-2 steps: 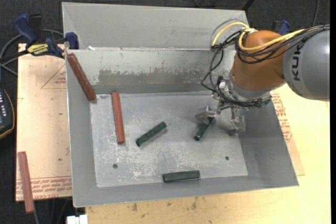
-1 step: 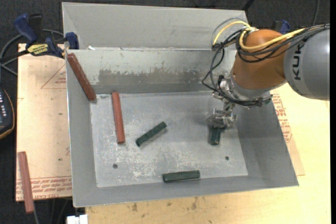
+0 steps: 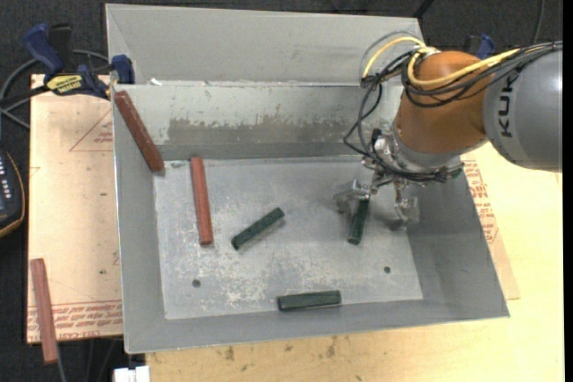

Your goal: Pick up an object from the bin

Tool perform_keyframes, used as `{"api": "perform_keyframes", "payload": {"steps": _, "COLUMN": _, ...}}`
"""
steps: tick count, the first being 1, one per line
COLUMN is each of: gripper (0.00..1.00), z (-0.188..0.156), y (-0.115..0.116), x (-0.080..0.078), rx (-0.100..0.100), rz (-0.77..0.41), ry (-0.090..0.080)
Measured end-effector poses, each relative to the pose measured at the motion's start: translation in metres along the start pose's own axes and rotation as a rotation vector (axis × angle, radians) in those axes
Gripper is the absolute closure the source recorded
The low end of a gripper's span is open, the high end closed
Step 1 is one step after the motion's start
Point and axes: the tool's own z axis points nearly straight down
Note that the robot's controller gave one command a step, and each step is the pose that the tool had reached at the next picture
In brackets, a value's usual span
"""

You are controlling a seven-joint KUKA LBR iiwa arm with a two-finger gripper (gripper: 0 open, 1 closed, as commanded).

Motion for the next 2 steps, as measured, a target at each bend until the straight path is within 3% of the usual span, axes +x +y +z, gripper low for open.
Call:
{"api": "perform_keyframes", "payload": {"steps": 1, "gripper": 1.0, "z": 0.0, "y": 0.0, "x": 0.0, "rx": 0.001, "rz": 0.0, "ry": 0.001}}
{"api": "perform_keyframes", "payload": {"steps": 2, "gripper": 1.0, "z": -0.185, "y": 0.003, "x": 0.016, "rx": 0.011, "rz": 0.012, "ry": -0.001}}
